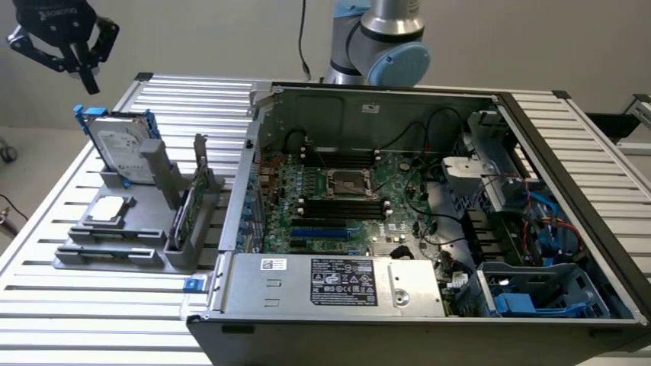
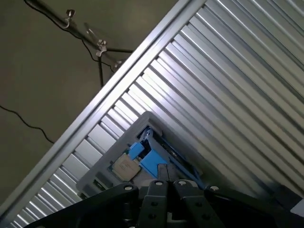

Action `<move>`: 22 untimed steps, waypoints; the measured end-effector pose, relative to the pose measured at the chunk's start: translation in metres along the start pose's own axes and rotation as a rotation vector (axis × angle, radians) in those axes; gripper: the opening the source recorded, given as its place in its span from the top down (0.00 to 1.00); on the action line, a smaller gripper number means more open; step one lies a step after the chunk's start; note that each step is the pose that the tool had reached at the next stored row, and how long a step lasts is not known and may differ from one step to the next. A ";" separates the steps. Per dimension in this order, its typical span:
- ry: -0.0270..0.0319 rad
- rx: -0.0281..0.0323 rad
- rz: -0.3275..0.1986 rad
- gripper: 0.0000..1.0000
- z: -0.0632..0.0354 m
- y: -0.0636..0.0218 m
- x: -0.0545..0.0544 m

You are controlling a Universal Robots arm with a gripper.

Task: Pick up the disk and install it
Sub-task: 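Pick up the disk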

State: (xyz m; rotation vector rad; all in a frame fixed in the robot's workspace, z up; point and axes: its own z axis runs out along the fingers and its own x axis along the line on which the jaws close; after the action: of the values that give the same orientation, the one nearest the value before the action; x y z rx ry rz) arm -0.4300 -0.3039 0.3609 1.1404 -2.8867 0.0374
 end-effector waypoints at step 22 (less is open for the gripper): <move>-0.0035 0.0174 -0.396 0.89 0.0045 0.0001 0.000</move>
State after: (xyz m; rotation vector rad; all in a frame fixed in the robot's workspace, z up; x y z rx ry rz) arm -0.4300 -0.3039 0.3564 1.6900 -2.6099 0.0482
